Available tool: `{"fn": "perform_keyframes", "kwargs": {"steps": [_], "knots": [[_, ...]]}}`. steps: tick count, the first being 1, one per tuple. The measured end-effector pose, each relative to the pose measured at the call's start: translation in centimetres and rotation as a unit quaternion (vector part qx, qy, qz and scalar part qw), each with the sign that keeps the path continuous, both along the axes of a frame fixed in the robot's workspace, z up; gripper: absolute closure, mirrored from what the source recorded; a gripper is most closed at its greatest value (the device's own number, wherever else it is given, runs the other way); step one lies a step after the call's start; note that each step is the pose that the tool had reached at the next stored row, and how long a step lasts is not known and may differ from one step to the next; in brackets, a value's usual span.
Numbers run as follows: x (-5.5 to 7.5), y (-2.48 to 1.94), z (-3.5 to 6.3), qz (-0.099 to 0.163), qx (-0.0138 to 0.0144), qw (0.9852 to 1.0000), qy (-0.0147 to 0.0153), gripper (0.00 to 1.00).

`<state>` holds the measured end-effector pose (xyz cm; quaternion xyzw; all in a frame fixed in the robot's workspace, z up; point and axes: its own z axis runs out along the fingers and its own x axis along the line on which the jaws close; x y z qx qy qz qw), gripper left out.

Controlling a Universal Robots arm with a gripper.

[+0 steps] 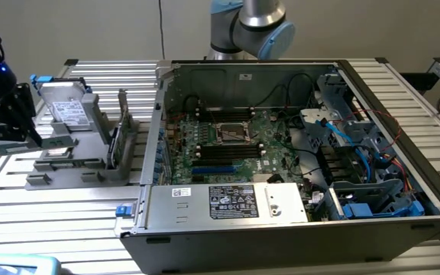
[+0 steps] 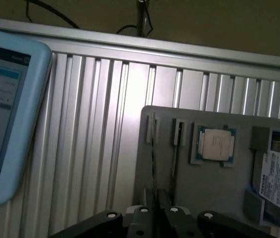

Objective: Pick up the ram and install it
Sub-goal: 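Pick up the ram and move it above insertion slot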

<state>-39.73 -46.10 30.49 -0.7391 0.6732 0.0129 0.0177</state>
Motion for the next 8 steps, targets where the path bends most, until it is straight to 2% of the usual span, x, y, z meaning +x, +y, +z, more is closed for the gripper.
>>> {"fn": "perform_keyframes", "kwargs": {"steps": [8], "knots": [[0.0, 0.0, 3.38, -0.015, 0.0008, 0.9999, 0.0001, 0.85]]}}
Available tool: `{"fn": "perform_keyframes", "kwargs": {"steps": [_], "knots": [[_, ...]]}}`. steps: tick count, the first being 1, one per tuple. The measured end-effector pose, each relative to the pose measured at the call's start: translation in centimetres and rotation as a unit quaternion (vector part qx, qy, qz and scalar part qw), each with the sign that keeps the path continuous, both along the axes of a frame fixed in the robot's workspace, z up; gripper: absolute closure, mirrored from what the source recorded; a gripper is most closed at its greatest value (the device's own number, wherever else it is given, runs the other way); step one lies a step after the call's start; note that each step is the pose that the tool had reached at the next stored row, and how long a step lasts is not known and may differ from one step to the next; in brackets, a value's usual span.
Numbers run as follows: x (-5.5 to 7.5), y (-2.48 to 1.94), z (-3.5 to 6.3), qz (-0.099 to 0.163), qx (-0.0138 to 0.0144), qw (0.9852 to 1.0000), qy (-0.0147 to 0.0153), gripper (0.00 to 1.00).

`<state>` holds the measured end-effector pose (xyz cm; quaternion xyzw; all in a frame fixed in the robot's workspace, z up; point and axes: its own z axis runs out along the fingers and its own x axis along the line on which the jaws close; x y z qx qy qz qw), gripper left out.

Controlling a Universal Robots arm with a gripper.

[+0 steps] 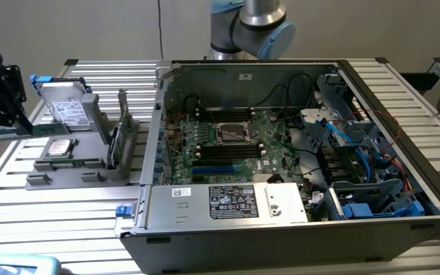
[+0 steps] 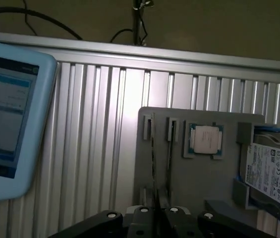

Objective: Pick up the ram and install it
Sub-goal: 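Pick up the ram and move it above insertion slot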

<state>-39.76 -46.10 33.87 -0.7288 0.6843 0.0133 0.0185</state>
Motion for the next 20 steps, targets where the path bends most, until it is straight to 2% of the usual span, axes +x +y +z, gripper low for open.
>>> {"fn": "perform_keyframes", "kwargs": {"steps": [4, 9, 10, 14, 20], "knots": [[0.0, 0.0, 1.83, -0.005, 0.0, 1.0, 0.0006, 0.85], [0.3, -0.04, 4.05, -0.007, 0.0001, 1.0, 0.0028, 0.85], [0.6, -0.05, 4.28, -0.007, 0.0014, 1.0, 0.0028, 0.85], [2.2, -0.09, 4.91, -0.006, 0.0127, 0.9999, 0.003, 0.85], [4.4, -0.19, 6.04, -0.006, 0.0273, 0.9996, 0.0032, 0.85]]}}
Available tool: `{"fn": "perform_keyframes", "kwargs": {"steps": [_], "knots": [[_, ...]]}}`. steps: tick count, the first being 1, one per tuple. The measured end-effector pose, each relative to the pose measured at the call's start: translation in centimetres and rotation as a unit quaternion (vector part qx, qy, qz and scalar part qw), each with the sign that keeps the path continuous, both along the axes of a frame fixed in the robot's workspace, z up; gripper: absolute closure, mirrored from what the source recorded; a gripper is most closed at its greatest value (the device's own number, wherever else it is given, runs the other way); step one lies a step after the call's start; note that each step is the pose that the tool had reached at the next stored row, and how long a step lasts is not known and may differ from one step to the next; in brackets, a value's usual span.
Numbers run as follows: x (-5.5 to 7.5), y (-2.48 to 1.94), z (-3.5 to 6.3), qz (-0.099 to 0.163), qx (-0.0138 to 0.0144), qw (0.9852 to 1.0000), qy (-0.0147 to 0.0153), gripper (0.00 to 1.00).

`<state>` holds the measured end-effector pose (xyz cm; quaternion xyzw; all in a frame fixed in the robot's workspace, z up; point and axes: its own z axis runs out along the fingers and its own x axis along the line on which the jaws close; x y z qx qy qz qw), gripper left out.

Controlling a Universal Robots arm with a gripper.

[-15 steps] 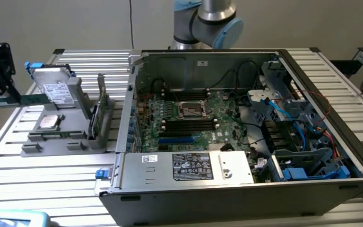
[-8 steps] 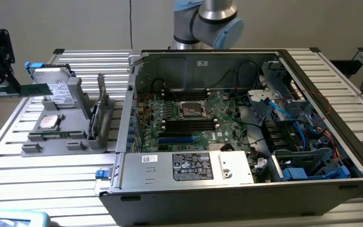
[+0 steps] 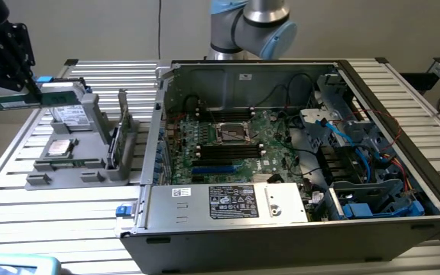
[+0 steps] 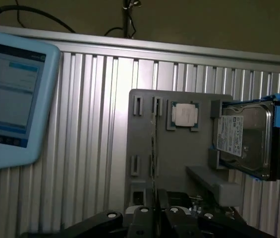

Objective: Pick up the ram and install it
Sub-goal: 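Pick up the ram and move it above insertion slot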

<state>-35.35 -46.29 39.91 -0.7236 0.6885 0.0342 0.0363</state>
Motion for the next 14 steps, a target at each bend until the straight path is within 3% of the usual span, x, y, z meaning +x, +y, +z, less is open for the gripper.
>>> {"fn": "perform_keyframes", "kwargs": {"steps": [7, 10, 12, 14], "knots": [[2.2, -0.16, 1.02, 0.0, 0.0208, 0.9998, 0.0004, 0.85], [2.7, -0.29, 1.48, 0.0, 0.0283, 0.9996, 0.0025, 0.85], [3.0, -0.5, 1.53, 0.0, 0.0309, 0.9995, 0.0046, 0.85], [3.7, -0.71, 1.55, 0.0, 0.0308, 0.9995, 0.0063, 0.85]]}}
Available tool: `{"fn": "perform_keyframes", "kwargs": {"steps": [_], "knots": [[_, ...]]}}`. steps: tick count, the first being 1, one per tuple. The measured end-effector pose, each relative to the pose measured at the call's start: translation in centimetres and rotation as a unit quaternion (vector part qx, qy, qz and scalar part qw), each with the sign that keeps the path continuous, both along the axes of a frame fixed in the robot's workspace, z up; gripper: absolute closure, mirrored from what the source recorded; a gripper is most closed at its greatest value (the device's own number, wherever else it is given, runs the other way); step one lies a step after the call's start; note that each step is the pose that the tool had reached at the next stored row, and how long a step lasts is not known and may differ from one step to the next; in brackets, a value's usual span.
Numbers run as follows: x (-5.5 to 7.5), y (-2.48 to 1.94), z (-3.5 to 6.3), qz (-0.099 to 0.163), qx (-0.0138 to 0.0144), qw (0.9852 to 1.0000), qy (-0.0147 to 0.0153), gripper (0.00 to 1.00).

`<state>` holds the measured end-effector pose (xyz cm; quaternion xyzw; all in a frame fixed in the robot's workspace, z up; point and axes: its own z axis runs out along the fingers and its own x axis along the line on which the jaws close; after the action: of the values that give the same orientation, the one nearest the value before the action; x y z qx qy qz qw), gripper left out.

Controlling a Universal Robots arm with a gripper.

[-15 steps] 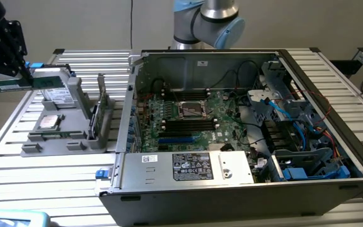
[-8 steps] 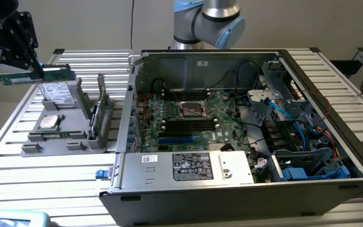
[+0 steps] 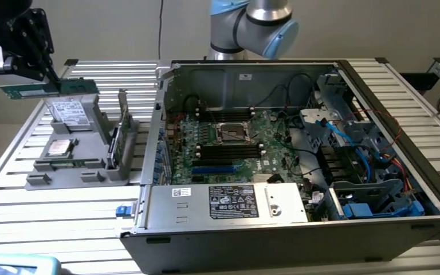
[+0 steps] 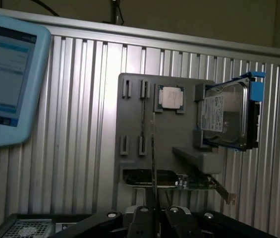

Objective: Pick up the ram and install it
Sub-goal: 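Pick up the ram and move it above insertion slot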

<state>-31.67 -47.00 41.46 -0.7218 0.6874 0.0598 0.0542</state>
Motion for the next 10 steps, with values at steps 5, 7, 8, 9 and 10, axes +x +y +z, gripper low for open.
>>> {"fn": "perform_keyframes", "kwargs": {"steps": [5, 7, 8, 9, 10], "knots": [[1.5, -0.22, 0.0, 0.0, 0.0, 1.0, 0.0005, 0.85], [2.4, -0.32, -0.01, 0.0, 0.0001, 1.0, 0.0005, 0.85], [2.8, -0.37, -0.01, 0.0, 0.0, 1.0, 0.0005, 0.85], [3.2, -0.42, -0.01, 0.0, 0.0001, 1.0, 0.0005, 0.85], [3.7, -0.48, -0.01, 0.0, 0.0001, 1.0, 0.0005, 0.85]]}}
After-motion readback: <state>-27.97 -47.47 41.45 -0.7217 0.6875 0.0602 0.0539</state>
